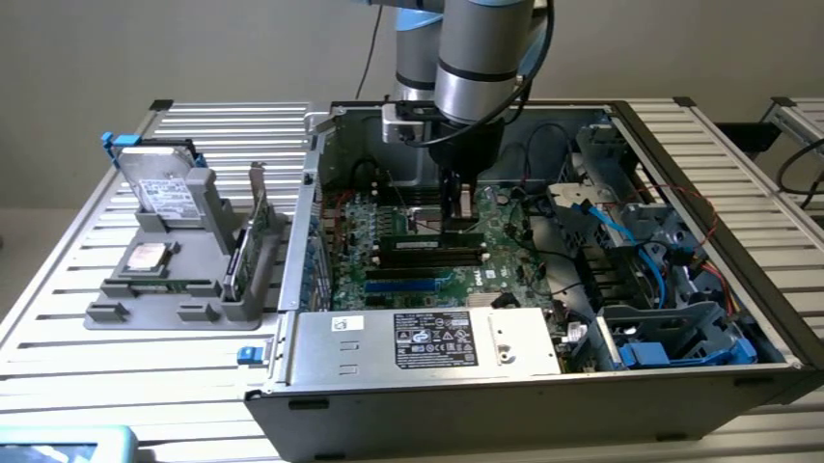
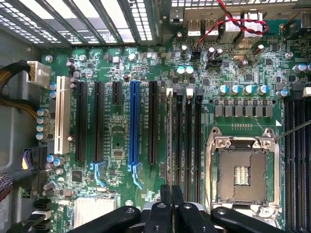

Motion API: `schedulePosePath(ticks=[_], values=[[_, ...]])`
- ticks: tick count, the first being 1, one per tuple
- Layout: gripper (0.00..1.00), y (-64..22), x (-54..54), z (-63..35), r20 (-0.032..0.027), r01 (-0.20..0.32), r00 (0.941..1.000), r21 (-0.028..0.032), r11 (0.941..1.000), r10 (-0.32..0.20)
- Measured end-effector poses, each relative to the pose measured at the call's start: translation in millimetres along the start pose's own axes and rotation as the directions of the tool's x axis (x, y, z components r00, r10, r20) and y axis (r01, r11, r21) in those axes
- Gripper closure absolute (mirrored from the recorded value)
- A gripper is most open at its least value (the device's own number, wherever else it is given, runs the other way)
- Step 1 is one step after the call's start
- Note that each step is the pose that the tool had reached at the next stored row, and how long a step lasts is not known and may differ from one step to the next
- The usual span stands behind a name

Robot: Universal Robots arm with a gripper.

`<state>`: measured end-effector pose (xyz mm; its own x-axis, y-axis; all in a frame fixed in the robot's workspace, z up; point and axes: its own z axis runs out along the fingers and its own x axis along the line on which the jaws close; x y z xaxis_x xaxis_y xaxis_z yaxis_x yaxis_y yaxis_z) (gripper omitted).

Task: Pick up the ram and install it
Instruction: 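Insert the ram into the slot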

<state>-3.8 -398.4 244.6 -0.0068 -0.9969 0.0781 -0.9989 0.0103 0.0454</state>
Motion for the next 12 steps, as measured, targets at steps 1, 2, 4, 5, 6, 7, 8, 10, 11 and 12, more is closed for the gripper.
schedulePosePath(ticks=[1,2,4,5,6,7,8,10,11,12], values=[[0.88,0.0,-0.1,0.1,0.0000,0.000,1.0000,0.0000,1.0000,0.000],[0.88,-0.1,-0.2,0.7,0.0004,0.000,1.0000,0.0001,1.0000,0.000],[0.88,-0.1,-0.4,1.3,-0.0009,0.000,1.0000,0.0012,1.0000,0.000],[0.88,-0.1,-0.4,1.4,-0.0017,0.000,1.0000,0.0021,1.0000,0.000],[0.88,-0.1,-0.4,1.4,-0.0028,0.000,1.0000,0.0022,1.0000,0.000],[0.88,-0.1,-0.4,1.4,-0.0029,0.000,1.0000,0.0022,1.0000,0.000],[0.88,-0.1,-0.5,1.9,-0.0030,0.000,1.0000,0.0028,1.0000,0.000],[0.88,0.0,-0.7,2.7,-0.0042,-0.001,1.0000,0.0099,1.0000,0.001],[0.88,0.0,-0.7,3.0,-0.0045,-0.001,1.0000,0.0144,0.9999,0.001],[0.88,0.0,-0.8,3.3,-0.0047,-0.001,1.0000,0.0193,0.9998,0.002]])
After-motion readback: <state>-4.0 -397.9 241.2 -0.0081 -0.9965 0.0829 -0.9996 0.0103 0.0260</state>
